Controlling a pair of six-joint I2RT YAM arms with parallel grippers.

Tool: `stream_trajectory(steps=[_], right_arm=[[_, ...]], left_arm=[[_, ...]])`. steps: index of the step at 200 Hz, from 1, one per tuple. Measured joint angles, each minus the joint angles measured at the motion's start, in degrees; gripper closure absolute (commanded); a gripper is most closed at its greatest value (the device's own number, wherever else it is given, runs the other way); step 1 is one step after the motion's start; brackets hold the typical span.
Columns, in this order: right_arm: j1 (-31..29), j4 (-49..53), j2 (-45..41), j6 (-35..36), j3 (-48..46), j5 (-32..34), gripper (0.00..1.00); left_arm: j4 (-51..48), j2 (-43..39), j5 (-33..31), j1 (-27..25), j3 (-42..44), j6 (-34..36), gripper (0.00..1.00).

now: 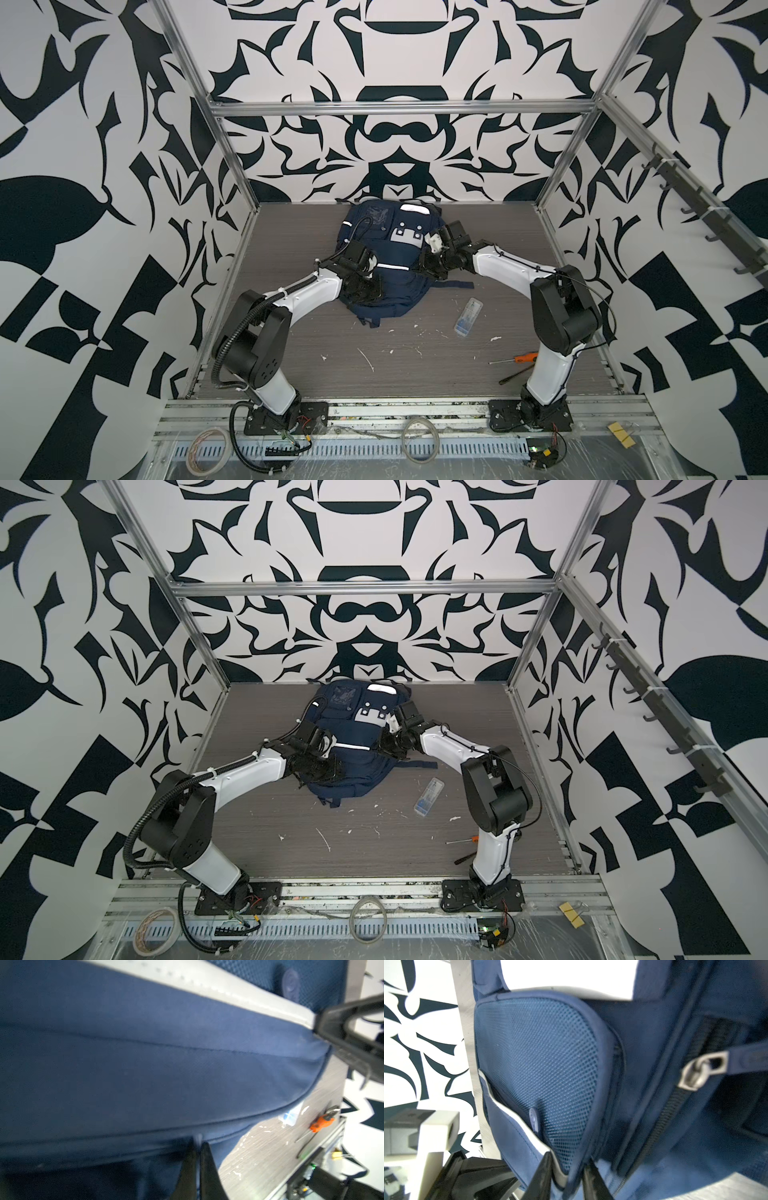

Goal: Pack the student bag

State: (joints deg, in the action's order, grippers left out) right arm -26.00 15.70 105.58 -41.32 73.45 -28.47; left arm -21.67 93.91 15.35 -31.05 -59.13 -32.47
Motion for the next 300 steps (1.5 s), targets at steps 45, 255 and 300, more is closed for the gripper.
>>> stream_trajectory(steps=[45, 255, 300], right_arm=[[-0.07, 0.35, 0.00, 0.96, 0.39, 0.00, 0.94], [-0.83, 0.83, 0.00, 1.46, 0.46, 1.07, 1.00], [-0.83, 0.83, 0.00, 1.44, 0.46, 1.16, 1.00]], left_arm=[[-1.05, -0.22, -1.20, -0.11, -0.55, -0.57, 1.00], [-8.81, -8.11, 3.08, 10.75, -1.62, 12.92, 0.23], [-5.92, -8.20, 0.83, 4.76, 0.04, 3.72, 0.34]])
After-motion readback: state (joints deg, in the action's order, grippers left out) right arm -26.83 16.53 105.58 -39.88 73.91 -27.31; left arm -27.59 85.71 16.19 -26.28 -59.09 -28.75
